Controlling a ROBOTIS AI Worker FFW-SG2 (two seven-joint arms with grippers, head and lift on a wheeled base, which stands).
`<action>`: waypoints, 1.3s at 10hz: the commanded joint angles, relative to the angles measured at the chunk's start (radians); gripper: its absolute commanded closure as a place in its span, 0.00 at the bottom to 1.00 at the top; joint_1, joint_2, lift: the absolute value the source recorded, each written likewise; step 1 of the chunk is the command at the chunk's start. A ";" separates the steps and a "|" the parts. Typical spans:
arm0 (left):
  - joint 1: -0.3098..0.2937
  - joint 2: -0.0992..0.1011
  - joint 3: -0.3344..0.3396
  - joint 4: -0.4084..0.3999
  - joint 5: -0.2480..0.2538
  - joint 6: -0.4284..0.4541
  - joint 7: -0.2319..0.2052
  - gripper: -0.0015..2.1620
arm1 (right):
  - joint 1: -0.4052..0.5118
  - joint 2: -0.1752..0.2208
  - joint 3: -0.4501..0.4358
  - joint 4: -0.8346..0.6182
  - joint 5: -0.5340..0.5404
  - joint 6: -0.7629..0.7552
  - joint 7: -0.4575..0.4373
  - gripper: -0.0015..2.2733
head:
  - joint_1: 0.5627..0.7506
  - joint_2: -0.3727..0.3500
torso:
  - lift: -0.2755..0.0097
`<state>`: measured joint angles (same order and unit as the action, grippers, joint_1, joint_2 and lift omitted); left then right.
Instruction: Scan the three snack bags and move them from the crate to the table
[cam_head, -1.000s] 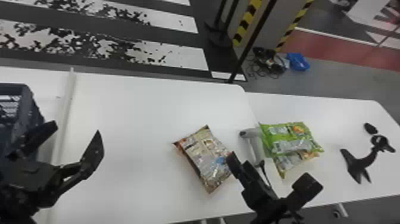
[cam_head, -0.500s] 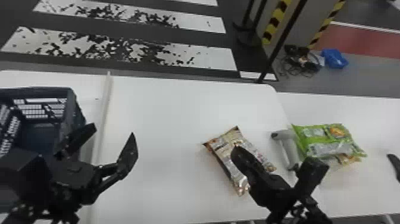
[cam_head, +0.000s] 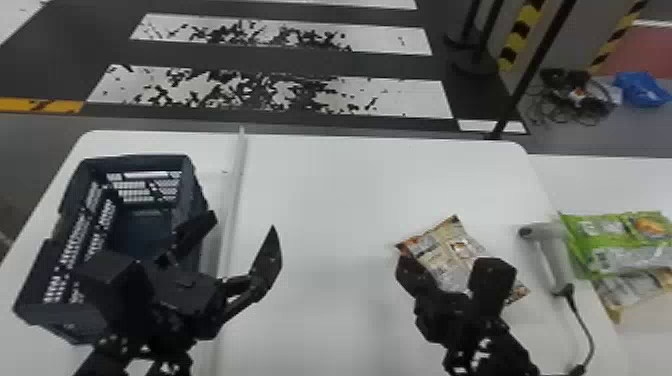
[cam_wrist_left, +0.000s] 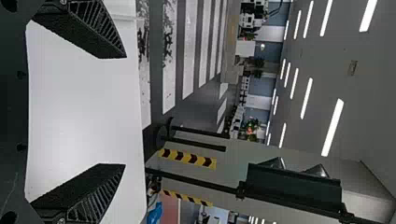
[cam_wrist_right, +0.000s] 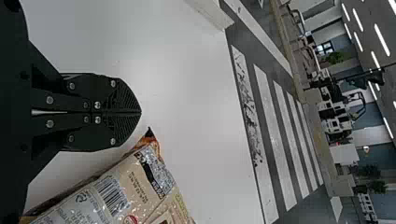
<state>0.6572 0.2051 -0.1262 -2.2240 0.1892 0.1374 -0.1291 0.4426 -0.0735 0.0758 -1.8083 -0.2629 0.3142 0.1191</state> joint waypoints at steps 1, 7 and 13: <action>0.001 -0.001 0.010 0.003 0.003 0.000 -0.004 0.02 | -0.047 0.001 0.035 0.060 0.022 -0.048 -0.044 0.99 | 0.70 0.47 | 0.75; -0.001 -0.004 0.054 0.024 0.036 -0.037 -0.024 0.02 | -0.249 0.024 0.074 0.284 0.096 -0.005 -0.259 0.99 | 0.70 0.48 | 0.75; -0.001 -0.004 0.063 0.030 0.053 -0.040 -0.038 0.02 | -0.266 0.026 0.022 0.259 0.068 0.038 -0.274 0.99 | 0.70 0.46 | 0.75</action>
<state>0.6565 0.1997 -0.0641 -2.1947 0.2417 0.0975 -0.1673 0.1779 -0.0475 0.1069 -1.5495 -0.1880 0.3475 -0.1539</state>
